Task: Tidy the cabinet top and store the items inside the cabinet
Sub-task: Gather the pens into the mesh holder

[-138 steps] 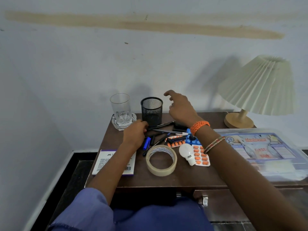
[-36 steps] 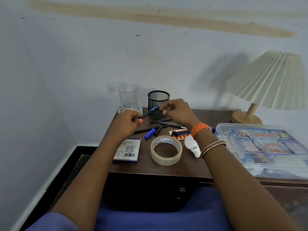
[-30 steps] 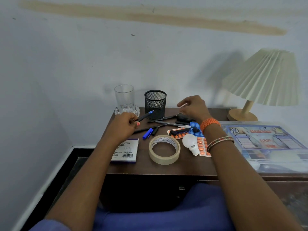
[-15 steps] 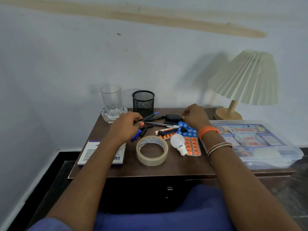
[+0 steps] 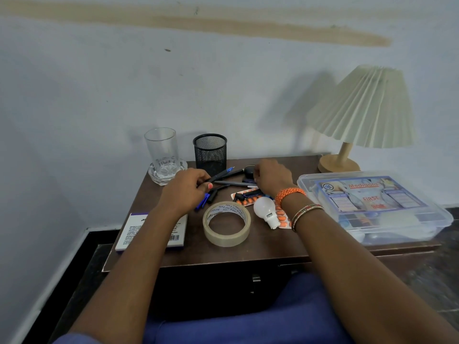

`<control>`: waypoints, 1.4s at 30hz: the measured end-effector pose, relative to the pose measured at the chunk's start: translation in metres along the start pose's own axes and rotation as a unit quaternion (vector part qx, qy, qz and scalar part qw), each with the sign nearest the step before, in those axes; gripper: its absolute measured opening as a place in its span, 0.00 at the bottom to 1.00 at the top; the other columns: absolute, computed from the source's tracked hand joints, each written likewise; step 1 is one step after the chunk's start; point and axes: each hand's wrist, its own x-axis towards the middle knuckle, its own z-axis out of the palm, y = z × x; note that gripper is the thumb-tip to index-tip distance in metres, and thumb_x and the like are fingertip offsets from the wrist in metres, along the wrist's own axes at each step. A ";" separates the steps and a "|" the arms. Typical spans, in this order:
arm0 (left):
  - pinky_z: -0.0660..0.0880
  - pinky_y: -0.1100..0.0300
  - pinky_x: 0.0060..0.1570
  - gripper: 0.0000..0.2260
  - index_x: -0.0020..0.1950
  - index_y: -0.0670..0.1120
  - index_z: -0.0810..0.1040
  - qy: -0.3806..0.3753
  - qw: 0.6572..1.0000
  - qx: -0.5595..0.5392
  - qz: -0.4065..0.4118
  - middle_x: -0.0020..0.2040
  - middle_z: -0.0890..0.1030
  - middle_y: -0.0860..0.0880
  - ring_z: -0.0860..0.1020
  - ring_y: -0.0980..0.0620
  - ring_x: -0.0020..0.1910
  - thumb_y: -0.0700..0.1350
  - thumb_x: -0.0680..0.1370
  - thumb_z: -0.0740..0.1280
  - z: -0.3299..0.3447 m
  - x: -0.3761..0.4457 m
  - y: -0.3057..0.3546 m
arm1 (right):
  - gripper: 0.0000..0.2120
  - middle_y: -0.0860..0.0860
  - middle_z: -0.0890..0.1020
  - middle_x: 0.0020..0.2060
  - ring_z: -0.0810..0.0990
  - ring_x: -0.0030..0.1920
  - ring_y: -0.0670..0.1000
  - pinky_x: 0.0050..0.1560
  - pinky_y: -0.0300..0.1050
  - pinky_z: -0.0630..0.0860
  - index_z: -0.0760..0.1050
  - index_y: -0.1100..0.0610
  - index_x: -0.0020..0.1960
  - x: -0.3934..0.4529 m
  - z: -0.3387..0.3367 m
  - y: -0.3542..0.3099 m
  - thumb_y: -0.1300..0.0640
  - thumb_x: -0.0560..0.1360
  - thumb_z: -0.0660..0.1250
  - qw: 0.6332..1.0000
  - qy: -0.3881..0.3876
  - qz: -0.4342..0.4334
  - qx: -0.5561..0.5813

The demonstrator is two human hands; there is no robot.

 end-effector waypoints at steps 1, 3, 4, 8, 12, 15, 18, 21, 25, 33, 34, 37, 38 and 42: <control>0.76 0.54 0.49 0.07 0.54 0.48 0.80 0.002 1.000 -0.001 0.000 0.46 0.81 0.50 0.77 0.53 0.46 0.45 0.77 0.66 -0.001 0.000 0.000 | 0.09 0.58 0.81 0.52 0.80 0.51 0.59 0.47 0.47 0.75 0.79 0.58 0.55 0.000 -0.001 -0.001 0.60 0.76 0.64 1.000 0.004 -0.004 -0.002; 0.75 0.55 0.48 0.07 0.54 0.48 0.80 0.004 1.000 -0.004 -0.001 0.45 0.80 0.51 0.77 0.53 0.45 0.45 0.77 0.66 -0.001 0.000 0.000 | 0.10 0.58 0.81 0.52 0.80 0.50 0.59 0.46 0.46 0.74 0.79 0.58 0.55 0.000 -0.004 -0.002 0.59 0.77 0.64 1.000 0.006 -0.014 -0.005; 0.75 0.55 0.47 0.07 0.54 0.48 0.80 0.004 1.000 -0.005 -0.001 0.45 0.80 0.51 0.77 0.53 0.45 0.45 0.77 0.66 -0.002 0.000 -0.001 | 0.10 0.58 0.81 0.52 0.80 0.50 0.58 0.45 0.46 0.73 0.79 0.58 0.56 0.001 -0.005 -0.003 0.59 0.77 0.64 1.000 0.006 -0.020 -0.007; 0.74 0.56 0.46 0.07 0.53 0.49 0.80 0.003 1.000 -0.004 0.001 0.44 0.80 0.52 0.77 0.54 0.45 0.45 0.77 0.66 -0.002 -0.001 -0.002 | 0.09 0.57 0.81 0.50 0.80 0.48 0.59 0.44 0.45 0.72 0.81 0.57 0.53 0.001 -0.004 -0.007 0.60 0.77 0.63 0.999 0.002 -0.041 -0.024; 0.74 0.56 0.46 0.07 0.53 0.48 0.80 0.003 1.000 -0.007 0.001 0.44 0.80 0.52 0.77 0.53 0.45 0.45 0.77 0.66 -0.002 -0.002 0.000 | 0.09 0.58 0.81 0.50 0.80 0.49 0.59 0.44 0.45 0.72 0.81 0.58 0.54 0.002 -0.002 -0.007 0.58 0.77 0.64 0.998 0.001 -0.044 -0.035; 0.75 0.55 0.47 0.07 0.53 0.48 0.80 0.005 1.000 -0.006 0.003 0.45 0.80 0.52 0.77 0.53 0.45 0.46 0.77 0.66 -0.001 -0.002 0.000 | 0.10 0.58 0.82 0.52 0.81 0.50 0.59 0.48 0.48 0.75 0.80 0.58 0.56 0.003 -0.002 -0.007 0.57 0.77 0.65 0.998 -0.006 -0.046 -0.041; 0.74 0.57 0.45 0.07 0.54 0.48 0.80 0.007 1.000 -0.005 0.005 0.45 0.81 0.52 0.77 0.54 0.45 0.46 0.77 0.66 0.000 -0.002 0.000 | 0.11 0.57 0.81 0.53 0.80 0.51 0.59 0.49 0.49 0.76 0.79 0.57 0.57 0.004 -0.003 -0.006 0.57 0.76 0.65 0.997 -0.018 -0.049 -0.049; 0.73 0.58 0.44 0.07 0.53 0.48 0.81 0.008 1.000 -0.007 0.005 0.44 0.79 0.53 0.77 0.54 0.45 0.46 0.77 0.66 -0.001 -0.001 0.001 | 0.11 0.57 0.81 0.53 0.80 0.51 0.58 0.48 0.48 0.75 0.79 0.56 0.57 0.004 -0.004 -0.007 0.56 0.76 0.66 0.997 -0.023 -0.053 -0.058; 0.75 0.55 0.47 0.07 0.54 0.48 0.80 0.004 1.000 -0.006 -0.001 0.45 0.81 0.52 0.78 0.53 0.46 0.46 0.77 0.66 -0.001 -0.002 0.003 | 0.11 0.56 0.82 0.52 0.80 0.50 0.57 0.46 0.46 0.74 0.79 0.56 0.57 0.002 -0.005 -0.009 0.56 0.76 0.66 0.995 -0.012 -0.060 -0.074; 0.77 0.52 0.48 0.08 0.55 0.50 0.80 0.019 1.000 0.007 -0.017 0.46 0.81 0.52 0.78 0.52 0.46 0.48 0.78 0.65 -0.002 -0.003 0.004 | 0.12 0.57 0.73 0.56 0.74 0.55 0.58 0.49 0.51 0.74 0.74 0.59 0.59 -0.001 -0.018 -0.019 0.55 0.78 0.61 0.993 0.061 -0.096 -0.040; 0.77 0.51 0.48 0.08 0.55 0.50 0.80 0.026 0.999 0.009 -0.020 0.46 0.81 0.52 0.78 0.52 0.46 0.48 0.78 0.65 -0.003 -0.004 0.006 | 0.12 0.58 0.73 0.55 0.74 0.54 0.58 0.48 0.51 0.74 0.73 0.59 0.58 -0.002 -0.021 -0.020 0.55 0.78 0.61 0.993 0.072 -0.096 -0.007; 0.77 0.51 0.47 0.08 0.55 0.51 0.79 0.073 0.997 0.009 -0.014 0.47 0.81 0.52 0.77 0.52 0.46 0.48 0.79 0.64 -0.005 -0.006 0.008 | 0.06 0.57 0.79 0.47 0.78 0.46 0.57 0.45 0.49 0.76 0.73 0.58 0.52 -0.006 -0.035 -0.026 0.57 0.76 0.63 0.959 0.111 -0.051 0.257; 0.76 0.53 0.45 0.08 0.56 0.51 0.79 0.094 0.995 0.004 -0.008 0.46 0.81 0.52 0.77 0.52 0.44 0.47 0.79 0.63 -0.006 -0.007 0.009 | 0.04 0.56 0.81 0.44 0.80 0.44 0.57 0.46 0.50 0.79 0.74 0.57 0.49 -0.008 -0.041 -0.028 0.58 0.75 0.65 0.925 0.130 -0.031 0.355; 0.64 0.62 0.32 0.09 0.54 0.50 0.79 0.182 0.983 -0.019 0.013 0.38 0.77 0.57 0.72 0.58 0.33 0.45 0.80 0.60 -0.011 -0.009 0.017 | 0.03 0.50 0.77 0.36 0.77 0.37 0.50 0.36 0.43 0.81 0.78 0.56 0.48 -0.017 -0.065 -0.036 0.60 0.75 0.68 0.802 0.144 0.009 0.580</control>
